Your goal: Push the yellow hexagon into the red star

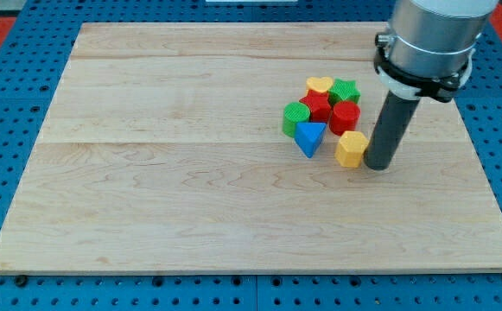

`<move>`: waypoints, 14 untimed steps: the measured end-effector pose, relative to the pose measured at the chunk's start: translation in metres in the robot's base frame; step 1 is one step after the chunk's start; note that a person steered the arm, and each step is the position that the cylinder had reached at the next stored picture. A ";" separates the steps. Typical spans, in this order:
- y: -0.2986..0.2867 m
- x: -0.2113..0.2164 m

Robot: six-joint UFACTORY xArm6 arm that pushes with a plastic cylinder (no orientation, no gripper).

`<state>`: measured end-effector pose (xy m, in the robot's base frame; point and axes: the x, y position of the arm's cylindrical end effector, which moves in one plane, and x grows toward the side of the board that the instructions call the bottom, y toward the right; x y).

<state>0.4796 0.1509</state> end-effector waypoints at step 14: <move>-0.061 -0.005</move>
